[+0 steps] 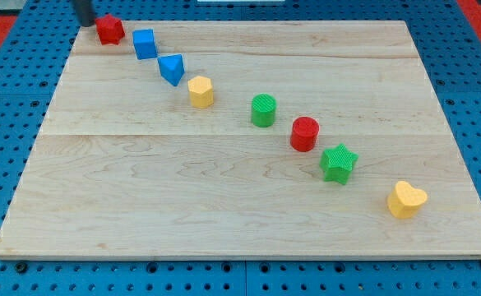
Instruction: Move the red star to the left of green circle
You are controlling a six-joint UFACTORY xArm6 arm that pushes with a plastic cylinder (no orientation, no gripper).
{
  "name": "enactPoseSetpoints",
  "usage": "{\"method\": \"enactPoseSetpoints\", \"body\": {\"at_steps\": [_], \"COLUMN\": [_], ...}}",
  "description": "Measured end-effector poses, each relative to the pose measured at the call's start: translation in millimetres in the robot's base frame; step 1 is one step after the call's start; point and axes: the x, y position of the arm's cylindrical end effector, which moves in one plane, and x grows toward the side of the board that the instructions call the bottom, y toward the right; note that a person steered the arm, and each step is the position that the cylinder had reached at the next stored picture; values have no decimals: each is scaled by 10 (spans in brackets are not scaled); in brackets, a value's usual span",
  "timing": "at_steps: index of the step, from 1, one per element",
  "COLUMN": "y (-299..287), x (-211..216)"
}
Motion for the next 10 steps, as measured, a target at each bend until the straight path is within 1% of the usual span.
{"method": "enactPoseSetpoints", "body": {"at_steps": [1,2,3,4,5,6,7,8,9,10], "y": [803,1051,839,774,443,784,216,64,677,1883], "x": [361,717,1063,1289,1296,1543,1885,2352,2984,2986]}}
